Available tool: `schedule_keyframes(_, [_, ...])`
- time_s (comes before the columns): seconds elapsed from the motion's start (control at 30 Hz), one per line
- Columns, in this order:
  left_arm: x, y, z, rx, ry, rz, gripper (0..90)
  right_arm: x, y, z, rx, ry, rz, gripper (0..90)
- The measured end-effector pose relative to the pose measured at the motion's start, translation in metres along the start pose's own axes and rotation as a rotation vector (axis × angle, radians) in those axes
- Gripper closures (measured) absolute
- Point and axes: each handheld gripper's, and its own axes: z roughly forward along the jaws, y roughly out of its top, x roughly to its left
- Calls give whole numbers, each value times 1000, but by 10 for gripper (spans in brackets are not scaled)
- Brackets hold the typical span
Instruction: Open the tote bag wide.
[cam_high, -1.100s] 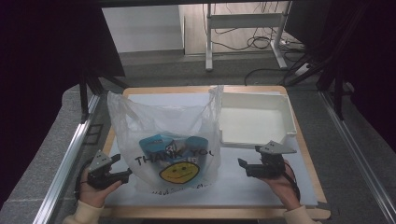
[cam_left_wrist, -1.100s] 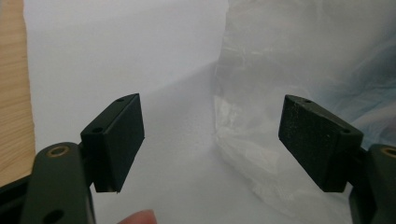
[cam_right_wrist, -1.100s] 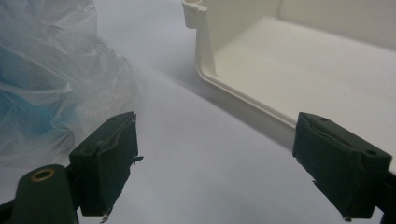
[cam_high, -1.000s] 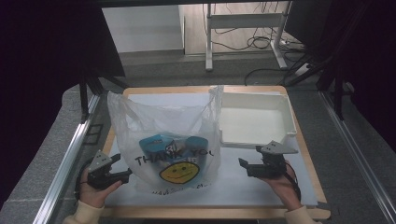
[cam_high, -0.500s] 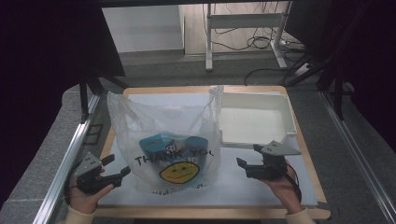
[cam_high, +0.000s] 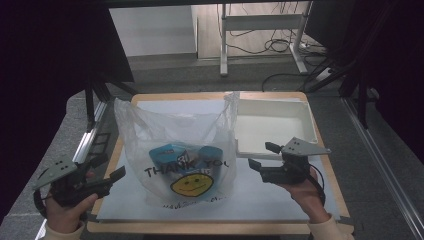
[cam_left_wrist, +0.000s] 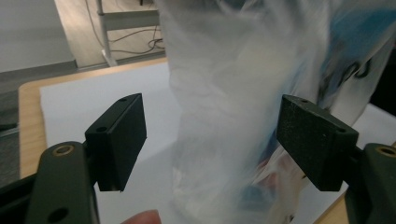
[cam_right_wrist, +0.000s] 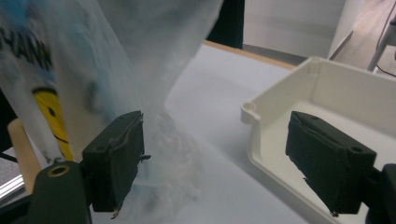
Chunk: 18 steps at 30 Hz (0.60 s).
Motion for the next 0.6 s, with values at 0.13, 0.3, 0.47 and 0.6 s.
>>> schedule_keyframes(0.13, [-5, 14, -1, -20, -14, 13, 267, 5, 17, -2, -15, 22, -14, 226])
schedule_keyframes(0.3, [-10, 21, 1, -31, -27, 28, 283, 9, 29, 1, -22, 51, -20, 249])
schedule_keyframes(0.47, [-14, 31, 2, -40, -53, 29, 319, 19, 45, -1, -50, 92, -30, 265])
schedule_keyframes(0.6, [-17, 36, 1, -47, -75, 32, 331, 27, 60, -3, -75, 128, -43, 273])
